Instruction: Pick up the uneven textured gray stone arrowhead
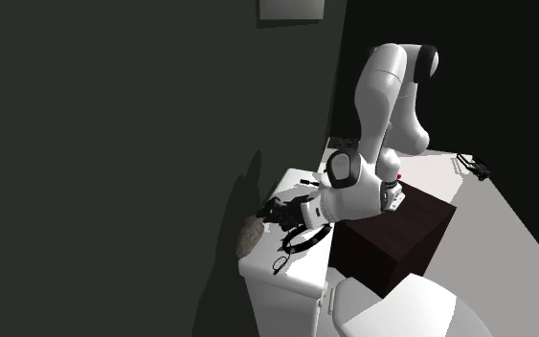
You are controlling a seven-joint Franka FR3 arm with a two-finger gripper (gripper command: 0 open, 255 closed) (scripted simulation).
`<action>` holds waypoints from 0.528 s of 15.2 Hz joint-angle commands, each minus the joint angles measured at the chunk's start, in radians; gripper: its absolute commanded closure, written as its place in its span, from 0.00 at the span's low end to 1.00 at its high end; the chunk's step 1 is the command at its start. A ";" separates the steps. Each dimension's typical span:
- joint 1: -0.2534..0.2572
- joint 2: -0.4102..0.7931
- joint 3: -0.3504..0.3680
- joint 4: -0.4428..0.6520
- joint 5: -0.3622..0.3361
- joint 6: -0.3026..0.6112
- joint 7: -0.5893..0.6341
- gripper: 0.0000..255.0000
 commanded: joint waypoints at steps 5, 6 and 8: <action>0.002 0.007 0.001 -0.015 -0.002 0.003 0.011 1.00; 0.002 0.004 0.001 -0.021 -0.001 0.003 0.014 1.00; -0.002 0.003 0.000 -0.005 0.004 0.005 -0.006 1.00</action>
